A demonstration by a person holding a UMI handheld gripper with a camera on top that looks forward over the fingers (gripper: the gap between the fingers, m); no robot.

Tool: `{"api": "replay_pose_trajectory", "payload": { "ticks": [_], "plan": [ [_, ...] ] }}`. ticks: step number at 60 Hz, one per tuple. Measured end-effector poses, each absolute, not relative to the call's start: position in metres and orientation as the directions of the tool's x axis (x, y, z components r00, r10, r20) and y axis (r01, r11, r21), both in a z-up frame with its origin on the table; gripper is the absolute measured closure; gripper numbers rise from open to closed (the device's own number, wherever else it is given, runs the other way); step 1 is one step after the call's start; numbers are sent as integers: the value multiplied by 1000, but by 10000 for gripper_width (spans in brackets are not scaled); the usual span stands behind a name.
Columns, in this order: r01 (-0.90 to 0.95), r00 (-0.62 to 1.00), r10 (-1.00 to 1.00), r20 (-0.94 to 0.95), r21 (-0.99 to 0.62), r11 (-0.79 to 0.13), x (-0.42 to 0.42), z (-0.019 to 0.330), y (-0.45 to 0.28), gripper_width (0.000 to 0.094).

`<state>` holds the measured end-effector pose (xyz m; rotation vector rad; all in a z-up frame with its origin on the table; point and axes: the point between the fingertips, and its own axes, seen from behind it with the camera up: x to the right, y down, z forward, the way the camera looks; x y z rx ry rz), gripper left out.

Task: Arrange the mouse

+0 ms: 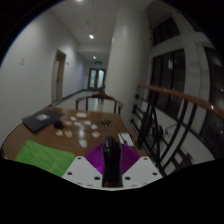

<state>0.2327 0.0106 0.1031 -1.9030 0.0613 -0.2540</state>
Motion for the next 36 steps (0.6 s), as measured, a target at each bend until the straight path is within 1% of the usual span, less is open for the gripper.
{"api": "replay_pose_trajectory", "payload": {
  "ticks": [4,7,10,12,13,14,16,19,22,23,26,31,33,36],
  "plan": [
    [104,982,-123,140,-960,-262,192,152,5,749],
    [115,987,-89,137,-970,-216,157,180,2,749],
    [114,990,-66,128,-976,-186,122,196,0,749],
    [106,992,-50,117,-978,-179,99,197,-1,752],
    [99,993,-44,108,-980,-174,86,189,2,752],
    [90,995,-33,98,-979,-181,79,190,5,751],
    [77,997,-15,81,-977,-198,59,177,7,752],
    [59,998,14,57,-967,-250,34,145,9,752],
    [32,999,35,22,-946,-322,14,107,10,750],
    [28,999,40,15,-940,-341,5,87,8,750],
    [20,998,56,-2,-918,-397,-2,64,11,751],
    [47,998,58,23,-894,-446,-8,25,6,747],
    [65,997,57,46,-909,-412,-7,28,11,749],
    [105,994,61,87,-905,-412,-6,24,11,751]
  ]
}}
